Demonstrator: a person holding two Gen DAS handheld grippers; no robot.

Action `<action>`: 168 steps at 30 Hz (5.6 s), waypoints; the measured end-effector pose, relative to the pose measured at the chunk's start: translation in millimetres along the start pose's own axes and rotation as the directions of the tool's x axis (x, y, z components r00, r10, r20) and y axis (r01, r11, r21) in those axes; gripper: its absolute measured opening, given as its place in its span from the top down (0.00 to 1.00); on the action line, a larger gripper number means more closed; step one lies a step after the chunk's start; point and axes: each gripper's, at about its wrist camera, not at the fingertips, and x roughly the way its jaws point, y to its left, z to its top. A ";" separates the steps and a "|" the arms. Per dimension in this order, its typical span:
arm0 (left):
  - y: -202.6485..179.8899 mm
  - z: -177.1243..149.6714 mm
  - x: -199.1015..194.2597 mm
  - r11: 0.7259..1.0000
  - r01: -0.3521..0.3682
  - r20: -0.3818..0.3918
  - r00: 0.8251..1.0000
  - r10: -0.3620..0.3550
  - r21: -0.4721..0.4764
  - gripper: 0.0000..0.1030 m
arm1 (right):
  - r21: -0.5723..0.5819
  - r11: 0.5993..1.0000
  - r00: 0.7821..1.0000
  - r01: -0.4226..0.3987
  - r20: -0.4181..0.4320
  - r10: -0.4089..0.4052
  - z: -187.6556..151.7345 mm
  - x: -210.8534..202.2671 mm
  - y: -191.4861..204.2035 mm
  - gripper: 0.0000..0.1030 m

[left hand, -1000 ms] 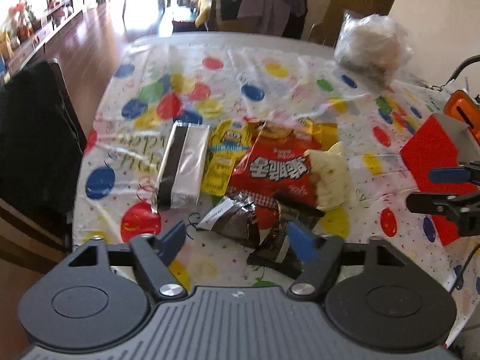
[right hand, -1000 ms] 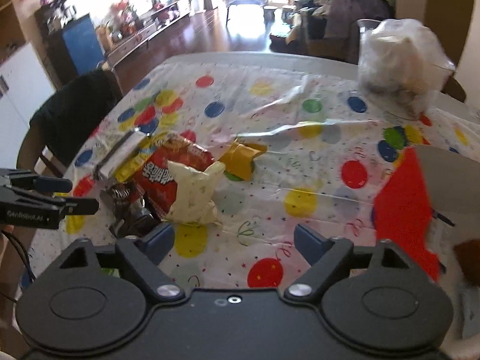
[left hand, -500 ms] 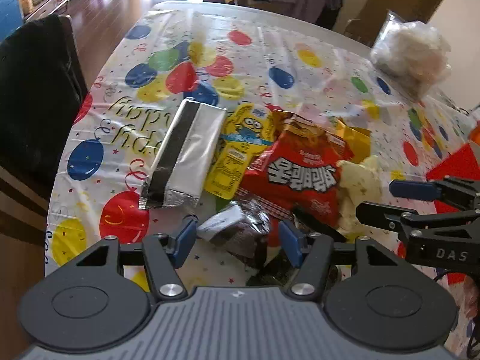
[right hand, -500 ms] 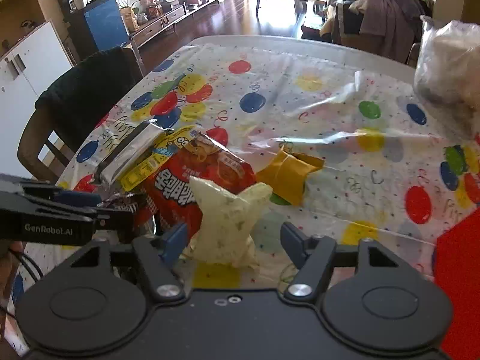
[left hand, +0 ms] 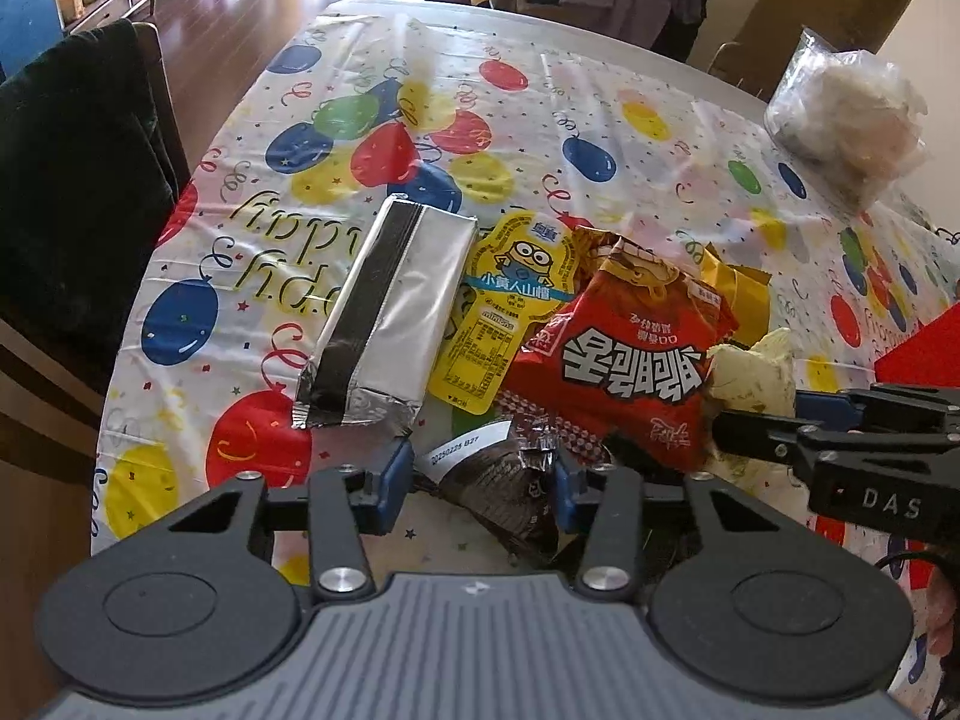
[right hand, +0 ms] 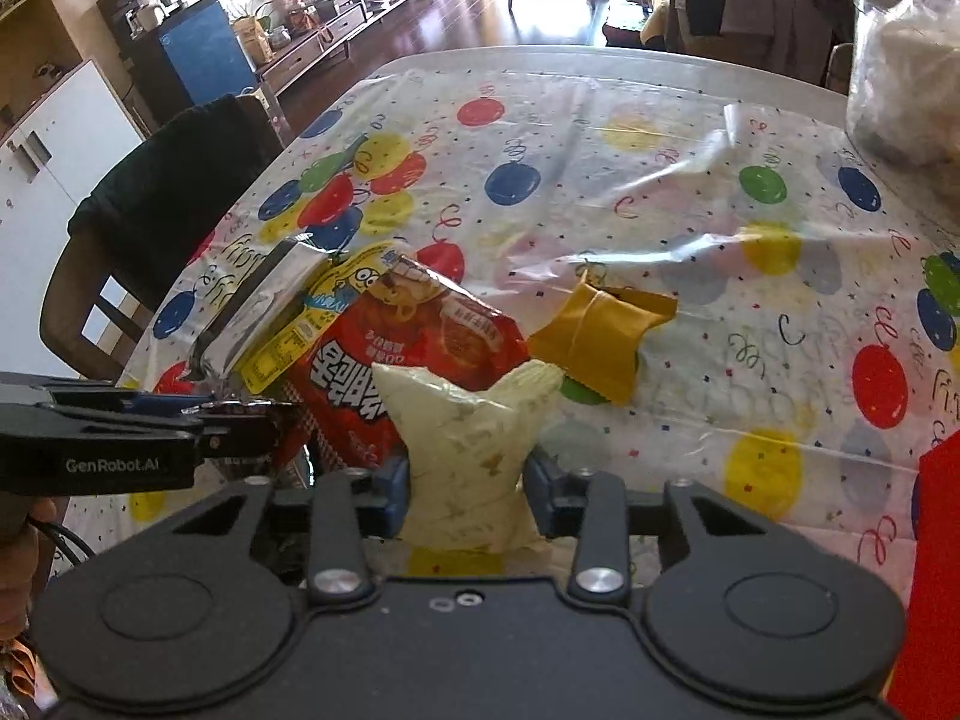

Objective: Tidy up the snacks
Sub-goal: 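Grasp the dark brown wrapper with the left tool while the right tool grasps the pale yellow wrapper, then carry the dark brown and pale yellow wrappers over the box with both tools, then open both tools to drop the two wrappers into the box, then move both tools back to the snack pile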

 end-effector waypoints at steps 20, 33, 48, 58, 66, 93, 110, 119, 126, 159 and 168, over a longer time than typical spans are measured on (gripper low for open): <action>22.8 -24.6 -26.1 0.996 0.074 0.026 0.997 -0.072 -0.044 0.71 | 0.059 0.997 0.998 0.039 0.051 -0.042 -40.6 -54.3 1.0 0.73; 6.1 -45.9 -68.7 0.988 0.150 0.067 0.986 -0.152 0.023 0.74 | 0.140 0.985 0.991 0.102 0.076 -0.113 -72.8 -116.2 0.9 0.73; -99.5 -25.8 -125.1 0.939 0.267 0.105 0.950 -0.294 0.214 0.74 | 0.211 0.957 0.957 0.200 0.170 -0.237 -86.0 -202.8 -46.9 0.73; -208.3 -16.3 -120.0 0.903 0.311 0.087 0.933 -0.350 0.298 0.74 | 0.247 0.937 0.932 0.249 0.202 -0.301 -99.0 -246.1 -132.6 0.73; -300.3 -15.1 -101.1 0.880 0.306 0.061 0.935 -0.350 0.363 0.74 | 0.261 0.922 0.924 0.288 0.178 -0.339 -109.1 -257.1 -206.5 0.73; -438.9 -30.1 11.6 0.821 0.238 -0.145 0.971 -0.190 0.519 0.74 | 0.170 0.949 0.963 0.266 -0.011 -0.268 -128.6 -194.7 -295.1 0.73; -449.8 -35.8 39.4 0.807 0.217 -0.221 0.969 -0.110 0.550 0.73 | 0.194 0.957 0.976 0.217 -0.038 -0.214 -135.8 -186.2 -301.7 0.67; -445.7 -38.4 28.7 0.825 0.227 -0.195 0.970 -0.144 0.517 0.71 | 0.191 0.961 0.980 0.199 -0.012 -0.201 -137.9 -198.7 -300.3 0.60; -440.7 -39.7 10.0 0.836 0.239 -0.155 0.970 -0.186 0.494 0.71 | 0.195 0.963 0.980 0.187 0.036 -0.198 -139.9 -219.8 -297.8 0.55; -344.4 -52.6 -103.3 0.921 0.164 0.173 0.956 -0.236 0.353 0.22 | 0.170 0.981 0.963 0.093 0.236 -0.132 -121.8 -267.1 -217.2 0.01; -274.4 -48.7 -122.5 0.946 0.126 0.255 0.944 -0.207 0.300 0.17 | 0.163 0.981 0.962 0.102 0.235 -0.139 -102.8 -247.6 -162.8 0.00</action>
